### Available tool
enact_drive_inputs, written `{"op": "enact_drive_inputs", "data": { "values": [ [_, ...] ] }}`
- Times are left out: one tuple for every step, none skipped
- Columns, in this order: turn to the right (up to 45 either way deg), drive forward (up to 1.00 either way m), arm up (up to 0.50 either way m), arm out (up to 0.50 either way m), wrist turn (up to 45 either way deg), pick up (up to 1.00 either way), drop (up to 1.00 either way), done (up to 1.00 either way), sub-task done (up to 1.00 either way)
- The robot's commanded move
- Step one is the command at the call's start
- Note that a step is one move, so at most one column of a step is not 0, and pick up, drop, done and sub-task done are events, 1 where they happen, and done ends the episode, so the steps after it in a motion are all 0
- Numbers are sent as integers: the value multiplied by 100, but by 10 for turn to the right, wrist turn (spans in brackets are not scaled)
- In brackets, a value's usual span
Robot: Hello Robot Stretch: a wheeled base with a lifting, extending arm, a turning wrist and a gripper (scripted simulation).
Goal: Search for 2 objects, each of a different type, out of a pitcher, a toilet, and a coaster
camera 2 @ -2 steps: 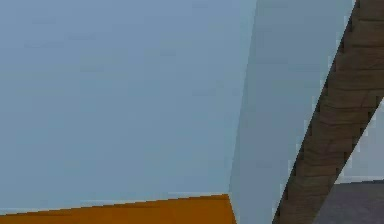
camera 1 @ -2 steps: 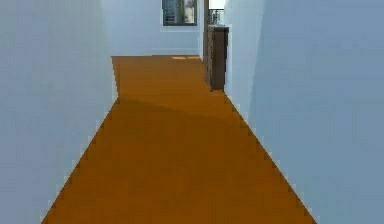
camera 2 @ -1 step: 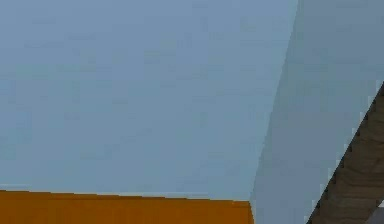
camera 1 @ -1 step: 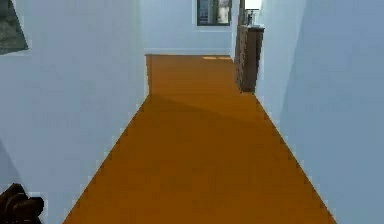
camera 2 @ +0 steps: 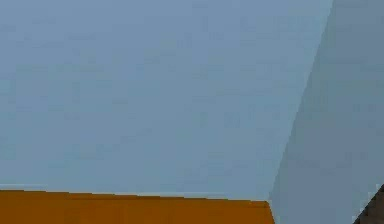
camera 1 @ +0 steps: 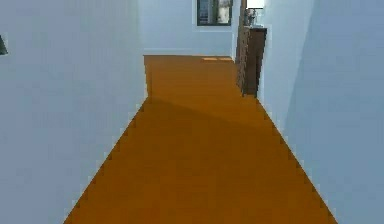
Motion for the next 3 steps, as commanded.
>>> {"op": "enact_drive_inputs", "data": {
  "values": [
    [60, 0, 0, 0, 0, 0, 0, 0, 0],
    [0, 100, 0, 0, 0, 0, 0, 0, 0],
    [0, 100, 0, 0, 0, 0, 0, 0, 0]
  ]
}}
